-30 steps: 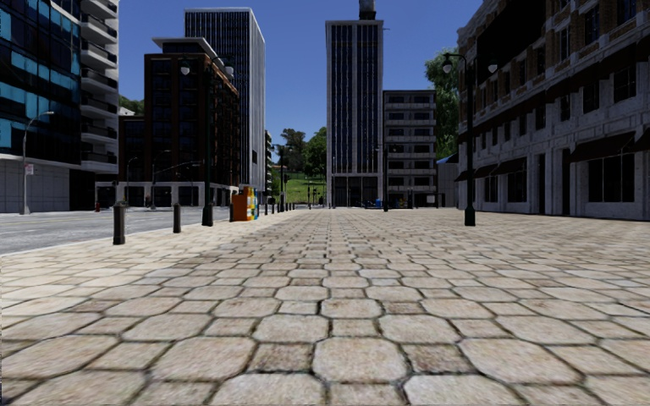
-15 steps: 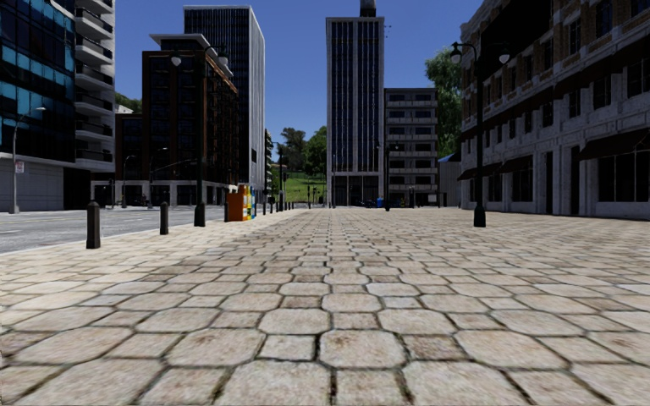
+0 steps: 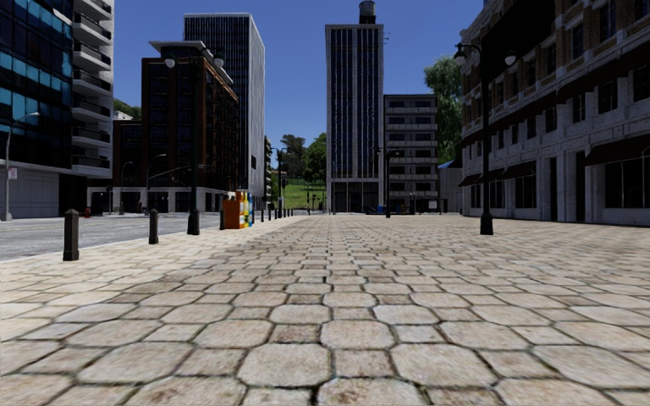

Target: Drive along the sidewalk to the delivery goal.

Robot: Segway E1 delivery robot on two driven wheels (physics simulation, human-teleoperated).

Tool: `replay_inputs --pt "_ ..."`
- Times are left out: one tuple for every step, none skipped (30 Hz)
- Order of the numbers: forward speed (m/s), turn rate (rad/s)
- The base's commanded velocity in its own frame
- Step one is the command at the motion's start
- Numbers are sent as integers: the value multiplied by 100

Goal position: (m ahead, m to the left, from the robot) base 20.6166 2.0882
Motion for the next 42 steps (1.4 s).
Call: replay_inputs --pt "177 0" --pt "192 0" --pt "192 0" --pt "196 0" --pt "197 0" --pt "198 0" --pt "198 0" --pt "198 0" --pt "198 0" --pt "198 0" --pt "198 0" --pt "198 0" --pt "198 0" --pt "198 0" --pt "198 0" --pt "198 0" --pt "198 -6" --pt "198 -6" --pt "198 -16" --pt "198 -22" --pt "198 -24" --pt "198 -24" --pt "198 -26" --pt "198 -30" --pt "198 -33" --pt "198 -30" --pt "198 -30" --pt "198 0" --pt "198 0" --pt "198 0" --pt "198 0" --pt "200 0" --pt "200 0" --pt "200 0" --pt "200 0" --pt "200 0" --pt "200 0" --pt "200 0" --pt "200 0" --pt "200 0" --pt "200 0" --pt "200 0"
